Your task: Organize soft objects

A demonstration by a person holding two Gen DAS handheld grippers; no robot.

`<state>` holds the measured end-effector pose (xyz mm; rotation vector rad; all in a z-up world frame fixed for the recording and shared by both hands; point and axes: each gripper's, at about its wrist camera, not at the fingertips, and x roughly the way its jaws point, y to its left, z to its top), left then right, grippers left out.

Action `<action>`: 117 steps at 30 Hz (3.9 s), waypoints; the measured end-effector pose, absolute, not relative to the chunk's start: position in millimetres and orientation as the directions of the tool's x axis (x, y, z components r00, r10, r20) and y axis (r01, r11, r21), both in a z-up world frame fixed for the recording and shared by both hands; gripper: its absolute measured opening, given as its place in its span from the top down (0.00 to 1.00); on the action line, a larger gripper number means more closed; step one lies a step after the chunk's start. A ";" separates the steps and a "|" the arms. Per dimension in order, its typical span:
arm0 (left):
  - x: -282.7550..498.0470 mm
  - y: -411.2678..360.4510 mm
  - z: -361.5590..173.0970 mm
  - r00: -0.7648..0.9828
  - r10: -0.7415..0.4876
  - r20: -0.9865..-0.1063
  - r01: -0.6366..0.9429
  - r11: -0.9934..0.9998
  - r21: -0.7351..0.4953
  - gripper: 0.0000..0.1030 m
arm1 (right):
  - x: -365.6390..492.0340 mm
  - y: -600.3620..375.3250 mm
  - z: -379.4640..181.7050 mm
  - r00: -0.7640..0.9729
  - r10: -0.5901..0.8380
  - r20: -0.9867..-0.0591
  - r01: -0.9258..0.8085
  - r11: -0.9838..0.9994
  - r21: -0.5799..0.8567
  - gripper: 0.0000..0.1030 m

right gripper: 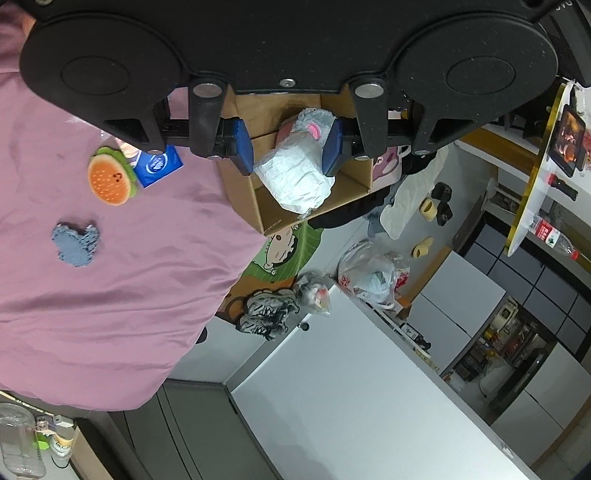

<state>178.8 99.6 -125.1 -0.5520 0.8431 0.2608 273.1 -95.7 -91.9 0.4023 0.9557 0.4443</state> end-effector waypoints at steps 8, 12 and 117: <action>187.3 111.5 -137.5 0.619 -0.012 -0.785 -0.430 0.832 -0.352 0.83 | 282.9 -78.8 -102.8 0.480 0.523 -0.704 -0.176 0.844 0.507 0.61; 193.8 114.2 -145.9 0.602 -0.016 -0.798 -0.425 0.840 -0.338 0.83 | 289.2 -70.5 -108.6 0.460 0.522 -0.719 -0.186 0.848 0.496 0.61; 335.0 -140.8 -238.8 0.444 -0.005 -0.896 -0.205 0.973 -0.107 0.41 | 384.4 -295.1 -210.0 0.432 0.503 -0.748 0.149 0.779 0.610 0.26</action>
